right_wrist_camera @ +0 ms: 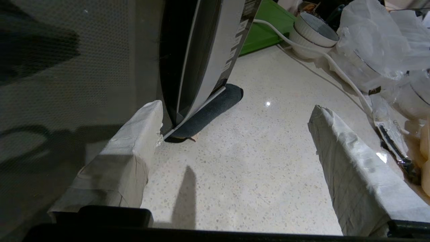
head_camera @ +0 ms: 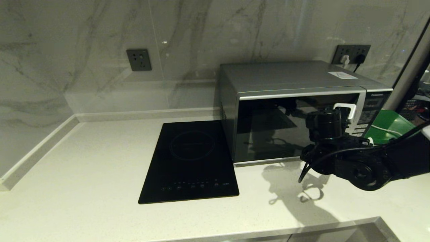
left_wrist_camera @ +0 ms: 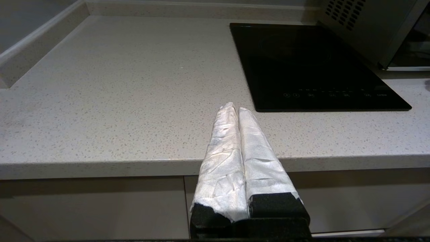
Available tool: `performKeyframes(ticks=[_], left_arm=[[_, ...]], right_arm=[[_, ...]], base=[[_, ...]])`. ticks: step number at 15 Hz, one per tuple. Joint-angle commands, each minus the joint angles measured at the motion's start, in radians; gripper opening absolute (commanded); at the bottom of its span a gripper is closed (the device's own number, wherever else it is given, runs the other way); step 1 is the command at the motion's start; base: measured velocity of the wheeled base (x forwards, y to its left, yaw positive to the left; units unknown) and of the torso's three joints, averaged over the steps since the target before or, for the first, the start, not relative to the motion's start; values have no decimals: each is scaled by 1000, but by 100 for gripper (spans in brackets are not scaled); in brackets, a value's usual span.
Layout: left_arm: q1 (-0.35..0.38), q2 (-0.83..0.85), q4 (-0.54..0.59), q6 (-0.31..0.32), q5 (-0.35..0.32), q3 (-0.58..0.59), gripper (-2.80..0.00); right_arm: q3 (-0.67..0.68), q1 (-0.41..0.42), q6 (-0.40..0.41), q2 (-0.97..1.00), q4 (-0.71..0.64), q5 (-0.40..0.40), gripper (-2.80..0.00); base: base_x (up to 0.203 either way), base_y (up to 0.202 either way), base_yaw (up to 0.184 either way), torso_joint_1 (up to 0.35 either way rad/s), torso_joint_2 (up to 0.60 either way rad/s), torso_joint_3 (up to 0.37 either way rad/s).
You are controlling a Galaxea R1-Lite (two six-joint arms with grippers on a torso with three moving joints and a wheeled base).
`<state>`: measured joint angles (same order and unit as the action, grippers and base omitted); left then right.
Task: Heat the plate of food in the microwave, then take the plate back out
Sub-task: Open the microwave oven
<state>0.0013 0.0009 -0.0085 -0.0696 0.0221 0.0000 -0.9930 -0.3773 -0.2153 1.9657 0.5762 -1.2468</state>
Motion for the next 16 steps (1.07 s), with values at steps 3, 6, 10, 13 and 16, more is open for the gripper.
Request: performKeyframes(ticks=[3, 6, 10, 13, 16], left_arm=[[0, 1, -1, -1, 1, 0, -280], [0, 1, -1, -1, 1, 0, -280], [0, 1, -1, -1, 1, 0, -280], [0, 1, -1, -1, 1, 0, -280], [0, 1, -1, -1, 1, 0, -280]], right_arm=[[-33, 62, 1, 62, 4, -6, 0], [-57, 95, 1, 79, 4, -2, 0], [-86, 119, -3, 121, 7, 1, 0], [-122, 137, -3, 135, 7, 4, 0], [-148, 153, -1, 159, 7, 4, 0]], base=[[0, 0, 0, 0, 0, 0], [0, 0, 0, 0, 0, 0], [0, 0, 0, 0, 0, 0], [0, 0, 0, 0, 0, 0], [0, 0, 0, 0, 0, 0]])
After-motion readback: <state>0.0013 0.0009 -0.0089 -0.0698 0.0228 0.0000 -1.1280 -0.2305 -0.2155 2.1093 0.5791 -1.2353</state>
